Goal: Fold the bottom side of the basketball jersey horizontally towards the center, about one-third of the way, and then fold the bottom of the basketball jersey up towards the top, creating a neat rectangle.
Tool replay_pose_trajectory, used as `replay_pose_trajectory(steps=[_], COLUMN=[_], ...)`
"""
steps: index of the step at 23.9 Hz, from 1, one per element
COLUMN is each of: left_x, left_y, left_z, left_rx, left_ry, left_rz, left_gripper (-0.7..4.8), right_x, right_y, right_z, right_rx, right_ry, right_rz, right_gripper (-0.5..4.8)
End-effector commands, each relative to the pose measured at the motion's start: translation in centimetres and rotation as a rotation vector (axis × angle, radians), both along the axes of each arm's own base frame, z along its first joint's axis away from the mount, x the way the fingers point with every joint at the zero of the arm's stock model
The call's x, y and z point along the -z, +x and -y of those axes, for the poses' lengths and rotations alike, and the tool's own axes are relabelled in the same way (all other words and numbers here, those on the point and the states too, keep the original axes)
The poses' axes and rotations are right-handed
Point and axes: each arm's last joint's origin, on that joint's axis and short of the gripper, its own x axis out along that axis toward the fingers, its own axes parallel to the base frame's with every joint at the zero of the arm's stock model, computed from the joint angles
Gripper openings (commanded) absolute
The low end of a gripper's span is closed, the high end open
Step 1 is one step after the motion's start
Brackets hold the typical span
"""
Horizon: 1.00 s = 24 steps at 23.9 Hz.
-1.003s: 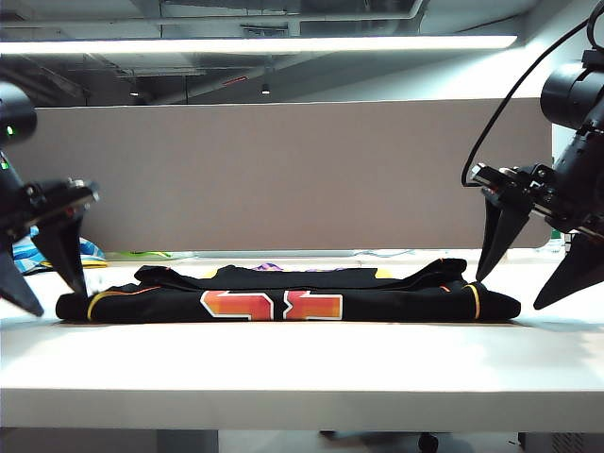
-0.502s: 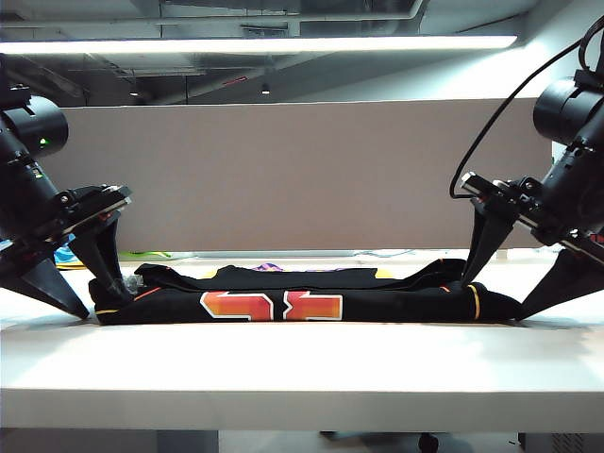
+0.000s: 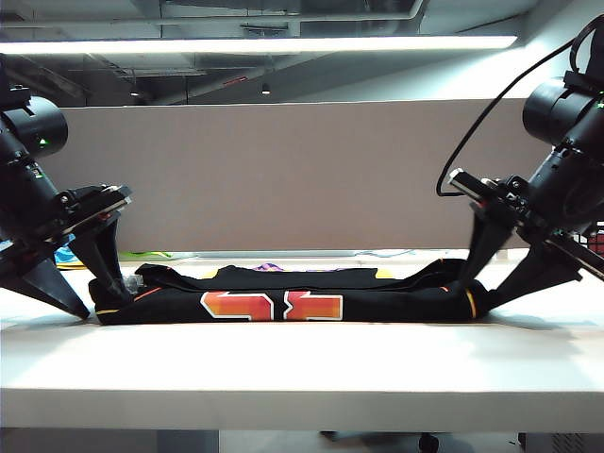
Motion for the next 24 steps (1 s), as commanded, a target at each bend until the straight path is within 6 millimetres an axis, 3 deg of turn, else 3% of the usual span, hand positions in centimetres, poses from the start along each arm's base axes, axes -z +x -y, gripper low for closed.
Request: replay_pose_trajectory(steps=[1,2,3,4,7,11,14,19,24], left_x=[1.1,1.0,0.9,0.9,0.0,-4.1,-7.4,-10.2,-14.8], left_y=[-0.4,-0.3,-0.2,-0.2,-0.5,-2.8,-6.0,-10.9,-15.3], left_z=[-0.1,0.0,0.1,0.1,0.0,-0.2,-0.4,-0.5,-0.5], left_rx=[-0.007,0.002,0.008,0.007,-0.002,-0.017,0.005,0.071,0.029], left_ry=[0.023,0.0,-0.021,-0.057,-0.05,-0.018,0.005,0.136,0.162], left_rz=[-0.06,-0.046,-0.038,-0.038,-0.032,0.001,-0.025,-0.09,0.155], left_gripper=[1.6,0.31,-0.07,-0.05,-0.05,-0.05,-0.05,-0.05,-0.05], right_x=[-0.2,-0.2,-0.3,-0.3,-0.3,-1.6,-3.7,-8.0,-11.9], right_y=[0.3,0.3,0.3,0.3,-0.1,-1.9,-4.4,-8.9,-12.5], right_z=[0.0,0.0,0.0,0.0,0.0,-0.5,-1.1,-1.6,-0.9], right_rx=[0.011,0.012,0.012,0.011,-0.02,-0.12,-0.162,-0.21,-0.194], right_ry=[-0.01,-0.013,-0.012,-0.012,-0.009,-0.041,-0.043,-0.035,-0.041], right_rz=[0.036,0.043,0.044,0.041,0.018,-0.008,0.019,0.12,0.262], right_gripper=[0.47,0.38,0.31,0.0,-0.04,-0.04,-0.04,-0.04,-0.04])
